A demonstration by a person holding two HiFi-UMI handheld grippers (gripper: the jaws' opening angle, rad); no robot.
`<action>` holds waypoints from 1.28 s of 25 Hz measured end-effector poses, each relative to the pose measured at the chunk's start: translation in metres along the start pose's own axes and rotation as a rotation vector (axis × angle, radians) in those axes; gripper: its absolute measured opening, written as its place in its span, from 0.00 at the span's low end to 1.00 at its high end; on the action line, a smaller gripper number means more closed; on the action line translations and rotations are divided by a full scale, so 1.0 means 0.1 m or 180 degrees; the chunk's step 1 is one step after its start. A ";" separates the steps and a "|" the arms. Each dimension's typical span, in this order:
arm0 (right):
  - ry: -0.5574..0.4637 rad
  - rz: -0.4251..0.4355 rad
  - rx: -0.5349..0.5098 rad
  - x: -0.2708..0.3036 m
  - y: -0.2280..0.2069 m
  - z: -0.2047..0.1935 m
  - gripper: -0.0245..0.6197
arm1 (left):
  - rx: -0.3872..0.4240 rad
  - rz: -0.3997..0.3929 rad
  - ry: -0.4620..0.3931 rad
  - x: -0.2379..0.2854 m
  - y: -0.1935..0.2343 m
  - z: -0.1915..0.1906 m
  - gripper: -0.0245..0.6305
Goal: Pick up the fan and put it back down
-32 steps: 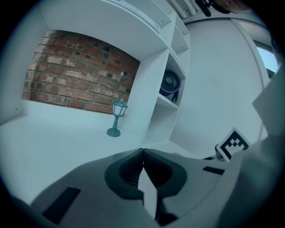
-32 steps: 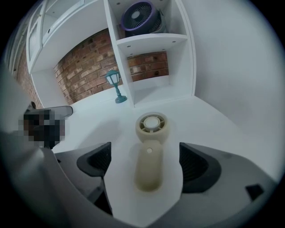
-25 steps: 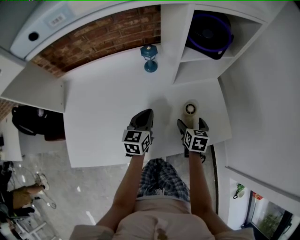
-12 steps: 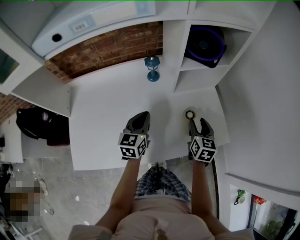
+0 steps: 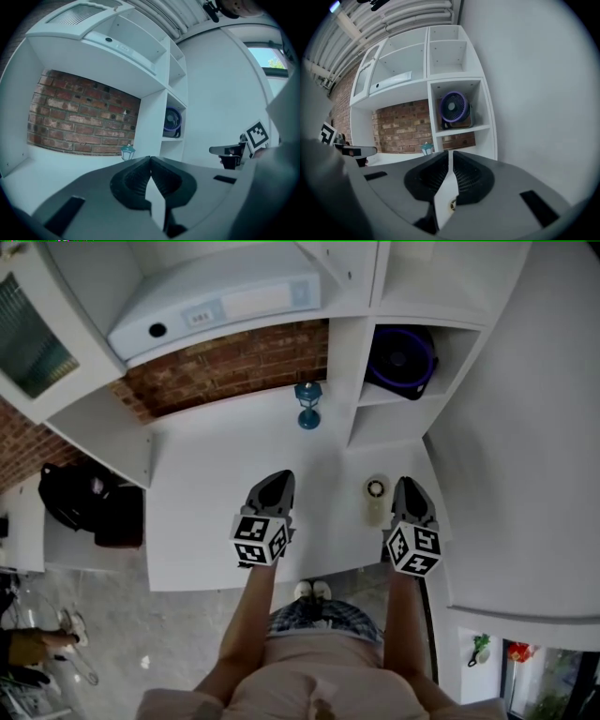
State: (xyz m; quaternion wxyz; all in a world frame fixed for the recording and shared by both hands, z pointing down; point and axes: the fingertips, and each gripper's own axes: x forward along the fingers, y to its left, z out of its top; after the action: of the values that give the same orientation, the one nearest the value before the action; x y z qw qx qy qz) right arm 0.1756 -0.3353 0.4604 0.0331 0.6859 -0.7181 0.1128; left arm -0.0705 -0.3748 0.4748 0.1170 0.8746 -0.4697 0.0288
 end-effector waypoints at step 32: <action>-0.0521 0.0038 -0.0164 -0.34 0.12 0.58 0.06 | 0.0050 0.0040 -0.0410 -0.33 -0.01 0.51 0.08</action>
State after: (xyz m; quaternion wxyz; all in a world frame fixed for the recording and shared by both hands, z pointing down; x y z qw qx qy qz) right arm 0.1719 -0.3135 0.3958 -0.0088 0.6874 -0.7252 0.0380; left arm -0.0907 -0.3588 0.4202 0.0795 0.8725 -0.4815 -0.0231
